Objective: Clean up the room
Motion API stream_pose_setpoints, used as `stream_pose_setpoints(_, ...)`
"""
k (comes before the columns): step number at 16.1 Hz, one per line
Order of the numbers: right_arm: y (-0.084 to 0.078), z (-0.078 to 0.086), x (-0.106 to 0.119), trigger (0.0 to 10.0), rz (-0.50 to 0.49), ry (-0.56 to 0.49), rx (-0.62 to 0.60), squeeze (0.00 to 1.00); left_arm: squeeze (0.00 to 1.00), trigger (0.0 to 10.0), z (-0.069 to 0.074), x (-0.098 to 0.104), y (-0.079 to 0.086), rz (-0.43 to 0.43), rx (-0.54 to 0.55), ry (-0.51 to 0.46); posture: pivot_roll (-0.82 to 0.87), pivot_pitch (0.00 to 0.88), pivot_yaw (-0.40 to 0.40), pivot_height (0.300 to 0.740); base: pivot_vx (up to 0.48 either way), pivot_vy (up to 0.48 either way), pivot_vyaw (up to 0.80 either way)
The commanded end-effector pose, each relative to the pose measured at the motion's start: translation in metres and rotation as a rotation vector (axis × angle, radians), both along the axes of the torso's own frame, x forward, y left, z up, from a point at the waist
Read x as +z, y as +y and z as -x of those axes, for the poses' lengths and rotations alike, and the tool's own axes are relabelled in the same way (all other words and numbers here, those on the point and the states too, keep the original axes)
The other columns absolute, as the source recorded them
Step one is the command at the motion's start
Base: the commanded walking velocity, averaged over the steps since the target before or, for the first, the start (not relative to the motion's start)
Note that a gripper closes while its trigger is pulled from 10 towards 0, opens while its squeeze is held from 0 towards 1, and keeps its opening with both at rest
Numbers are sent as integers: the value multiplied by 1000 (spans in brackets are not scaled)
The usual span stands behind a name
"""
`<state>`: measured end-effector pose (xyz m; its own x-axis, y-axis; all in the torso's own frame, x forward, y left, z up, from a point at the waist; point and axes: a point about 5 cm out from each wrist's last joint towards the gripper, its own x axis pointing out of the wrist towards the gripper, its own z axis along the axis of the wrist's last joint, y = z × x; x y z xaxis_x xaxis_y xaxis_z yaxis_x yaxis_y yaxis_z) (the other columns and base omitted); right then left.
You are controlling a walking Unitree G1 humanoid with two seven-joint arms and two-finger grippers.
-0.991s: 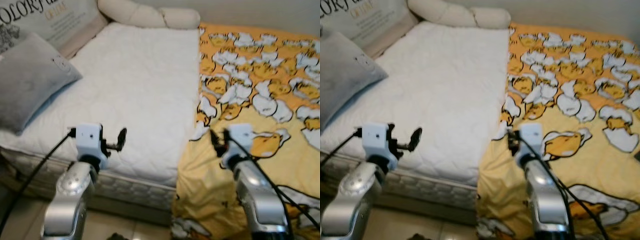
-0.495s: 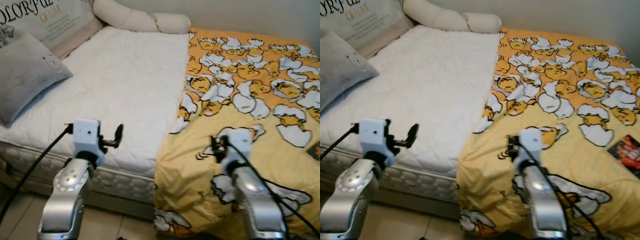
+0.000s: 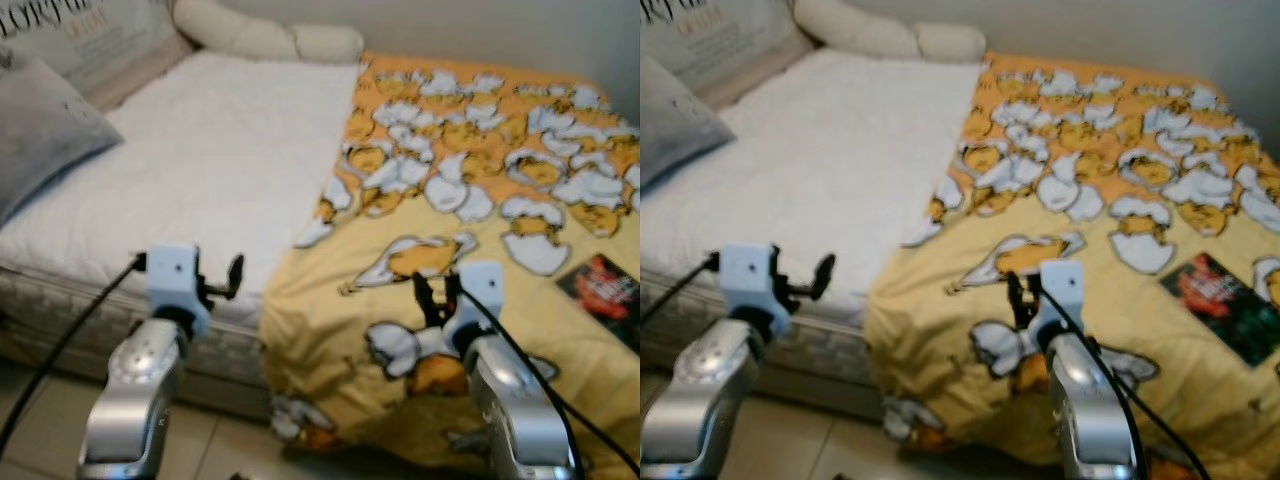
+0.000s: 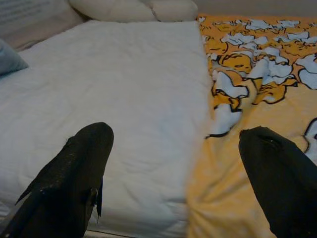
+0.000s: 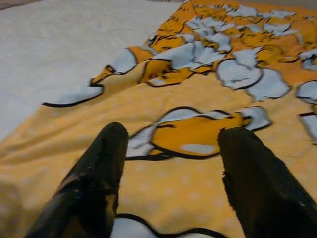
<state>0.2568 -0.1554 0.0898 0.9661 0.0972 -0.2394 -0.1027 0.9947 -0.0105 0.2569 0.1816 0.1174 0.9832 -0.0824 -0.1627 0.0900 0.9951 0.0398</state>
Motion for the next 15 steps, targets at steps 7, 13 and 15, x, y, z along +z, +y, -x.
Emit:
stream_pose_setpoints(7, -24, 2, -1, 10000, -7, 4, -129, 1000, 1000, 10000, 0, -5, -13, -28, -68, -1, -27, 0, 7, 740, 0, -295, 310)
stream_pose_setpoints(13, -28, 7, -1, 10000, 8, 14, -130, 878, 1000, 10000, 1, -5, -12, -29, -58, -2, -51, 0, 20, 740, 0, -292, 0)
stream_pose_setpoints(15, -28, 10, -1, 10000, 19, 13, -124, 878, 1000, 10000, 1, -6, -13, -33, -57, -2, -47, 0, 21, 740, 0, -294, 0)
